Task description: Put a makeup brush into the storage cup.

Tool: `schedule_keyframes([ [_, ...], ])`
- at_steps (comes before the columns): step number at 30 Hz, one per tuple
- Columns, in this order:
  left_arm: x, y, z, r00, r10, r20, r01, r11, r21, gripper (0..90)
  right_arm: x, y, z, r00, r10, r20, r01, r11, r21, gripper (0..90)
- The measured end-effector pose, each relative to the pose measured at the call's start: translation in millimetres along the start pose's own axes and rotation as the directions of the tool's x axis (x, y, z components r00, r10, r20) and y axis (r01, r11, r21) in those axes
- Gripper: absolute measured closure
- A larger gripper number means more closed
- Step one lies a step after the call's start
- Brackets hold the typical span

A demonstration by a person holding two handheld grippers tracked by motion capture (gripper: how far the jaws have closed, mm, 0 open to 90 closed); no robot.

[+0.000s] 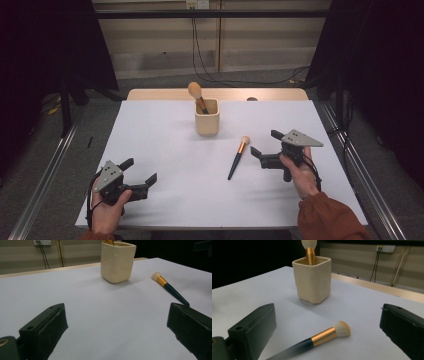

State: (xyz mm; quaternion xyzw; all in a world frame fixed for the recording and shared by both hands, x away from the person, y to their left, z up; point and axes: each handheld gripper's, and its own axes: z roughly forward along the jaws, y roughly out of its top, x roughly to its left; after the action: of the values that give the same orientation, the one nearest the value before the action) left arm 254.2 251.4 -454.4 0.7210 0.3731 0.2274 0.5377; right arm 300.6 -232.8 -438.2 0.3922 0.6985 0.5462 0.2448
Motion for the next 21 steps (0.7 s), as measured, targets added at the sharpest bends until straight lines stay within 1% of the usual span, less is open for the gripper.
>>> schedule_keyframes([
  [2, 1.0, 0.1, -0.2, 1.0000, 0.004, -0.002, -0.004, 1.0000, -0.002, 2.5, -2.0, 1.6, 7.1, 0.9996, 0.023, -0.015, -0.022, 1.000, 0.018, 0.4],
  [5, 0.8, 0.3, -0.4, 1.0000, 0.005, -0.001, -0.005, 1.0000, -0.001, 2.5, -1.1, 3.7, 15.3, 1.0000, 0.000, -0.006, 0.001, 1.000, 0.023, 0.5],
  [7, 0.5, 0.1, -0.1, 1.0000, 0.004, 0.001, -0.004, 1.0000, 0.001, 2.5, -0.9, 3.9, 19.1, 1.0000, 0.004, -0.008, -0.004, 1.000, 0.029, 0.3],
  [8, 0.8, 0.0, 0.1, 1.0000, 0.007, 0.002, -0.007, 1.0000, 0.002, 2.5, -1.4, 3.1, 22.1, 1.0000, -0.001, -0.007, 0.001, 0.999, 0.032, 0.4],
  [10, 1.4, -0.3, 0.7, 1.0000, 0.002, 0.002, -0.002, 1.0000, -0.001, 2.5, -2.0, 1.6, 25.9, 0.9999, -0.006, 0.014, 0.005, 0.999, 0.045, 1.2],
  [11, 1.9, -0.5, 0.8, 1.0000, 0.003, 0.000, -0.003, 1.0000, 0.001, 2.6, -2.6, 1.0, 28.7, 0.9995, -0.017, 0.025, 0.016, 0.998, 0.057, 1.8],
  [14, 3.0, -0.7, 0.9, 1.0000, 0.001, -0.004, -0.001, 1.0000, 0.002, 2.6, -3.8, 3.4, 33.5, 0.9994, -0.018, 0.030, 0.016, 0.998, 0.062, 1.5],
  [16, 3.5, -0.8, 1.0, 1.0000, 0.002, -0.005, -0.002, 1.0000, 0.000, 2.6, -5.1, 6.8, 36.3, 0.9993, -0.027, 0.027, 0.025, 0.998, 0.064, 1.3],
  [17, 3.9, -1.0, 1.0, 1.0000, 0.001, -0.004, -0.001, 1.0000, -0.001, 2.5, -5.8, 7.9, 37.8, 0.9995, -0.020, 0.026, 0.018, 0.998, 0.060, 1.2],
  [18, 4.2, -1.0, 0.9, 1.0000, -0.001, -0.003, 0.001, 1.0000, -0.002, 2.5, -6.8, 8.8, 39.3, 0.9996, -0.012, 0.023, 0.011, 0.997, 0.070, 0.7],
  [21, 5.0, -1.2, 0.5, 1.0000, 0.001, -0.005, -0.001, 1.0000, 0.001, 2.5, -10.2, 12.7, 46.7, 0.9993, 0.000, 0.037, -0.005, 0.991, 0.131, 1.3],
])
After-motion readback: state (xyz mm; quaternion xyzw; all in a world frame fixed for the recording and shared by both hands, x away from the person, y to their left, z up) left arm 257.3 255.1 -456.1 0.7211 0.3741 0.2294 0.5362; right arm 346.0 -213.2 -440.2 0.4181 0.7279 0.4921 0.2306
